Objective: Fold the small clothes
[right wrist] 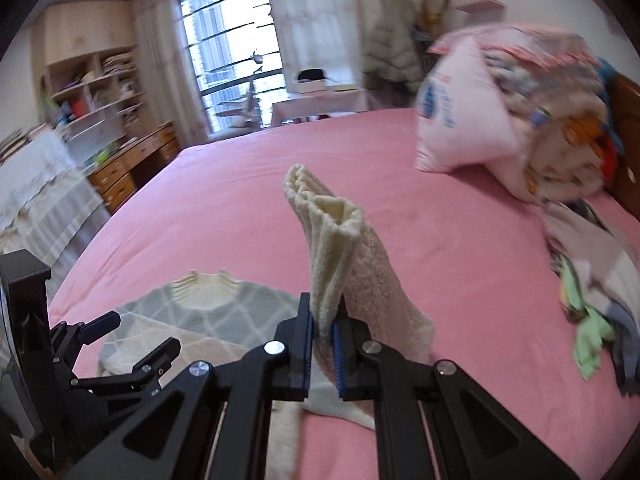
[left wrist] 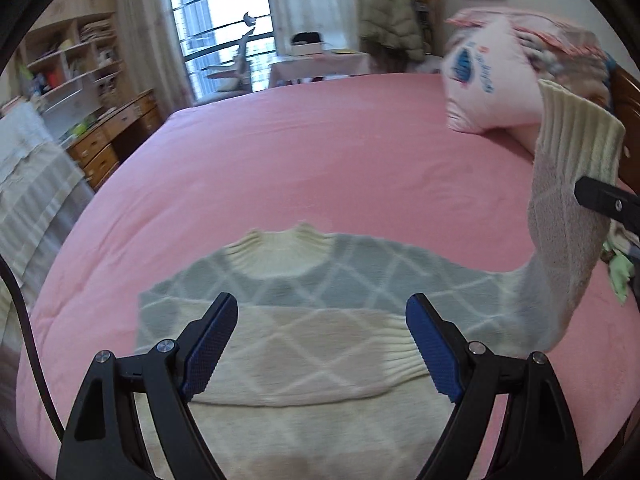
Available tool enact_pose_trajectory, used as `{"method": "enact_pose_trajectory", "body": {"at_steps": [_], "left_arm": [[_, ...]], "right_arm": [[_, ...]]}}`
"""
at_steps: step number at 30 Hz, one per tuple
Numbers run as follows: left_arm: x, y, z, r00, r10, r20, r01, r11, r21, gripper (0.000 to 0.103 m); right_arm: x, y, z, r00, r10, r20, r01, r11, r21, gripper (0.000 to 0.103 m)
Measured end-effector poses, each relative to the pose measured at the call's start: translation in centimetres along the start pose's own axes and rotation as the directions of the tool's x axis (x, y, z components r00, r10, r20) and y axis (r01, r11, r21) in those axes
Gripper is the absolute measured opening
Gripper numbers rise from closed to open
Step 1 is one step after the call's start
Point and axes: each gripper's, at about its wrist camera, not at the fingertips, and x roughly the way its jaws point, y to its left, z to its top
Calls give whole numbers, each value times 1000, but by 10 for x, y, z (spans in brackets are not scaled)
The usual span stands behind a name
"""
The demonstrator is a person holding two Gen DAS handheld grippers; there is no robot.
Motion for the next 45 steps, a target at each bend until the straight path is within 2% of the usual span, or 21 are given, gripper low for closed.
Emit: {"method": "enact_pose_trajectory", "body": {"at_steps": [6,9,12,15,18,21,23,26,28,32,36,39,43,45], "left_arm": [[16,123,-37,994,91,-66,-100,984,-145,85],[28,170,-63,985,128,-119,-149,971,-188,85],[39,207,-89,973,162,-162,-194,960,-203,85],[48,231,-111,963,183,-196,-223,952,-211,85],[60,248,-126,954,180,-238,-234,945,-226,85],[69,257,-134,952,164,-259,-231,939,-254,85],[72,260,-137,953,149,-263,-221,937,-270,85],[73,262,-135,961,118,-252,-190,940,-284,85],[73,262,-132,965,98,-245,-169,942,-289,85],[70,251,-122,974,13,-225,-89,941,-327,85],[72,240,-113,977,-88,-194,13,933,-361,85],[81,232,-108,971,-125,-203,45,934,-355,85],[103,226,-99,957,-166,-236,77,935,-346,71],[113,224,-96,950,-192,-247,94,928,-360,69]], "right_arm": [[50,125,10,989,139,-49,-143,985,-97,8],[75,177,2,978,190,-91,-200,972,-120,8],[105,234,-22,963,214,-166,-240,958,-159,8],[137,269,-48,943,215,-255,-266,946,-184,9],[158,288,-74,921,200,-334,-276,940,-200,15],[165,298,-95,888,228,-400,-326,925,-195,26],[158,298,-99,884,241,-401,-343,917,-204,37],[132,282,-93,890,272,-365,-361,910,-204,54],[116,266,-90,901,283,-330,-357,915,-189,58],[90,223,-87,935,232,-269,-284,943,-174,59],[81,168,-98,958,132,-254,-169,977,-130,59],[77,130,-112,966,63,-250,-93,989,-111,59],[81,91,-130,960,21,-280,-37,998,-51,59],[84,71,-137,956,9,-294,-11,1000,-5,59]]}}
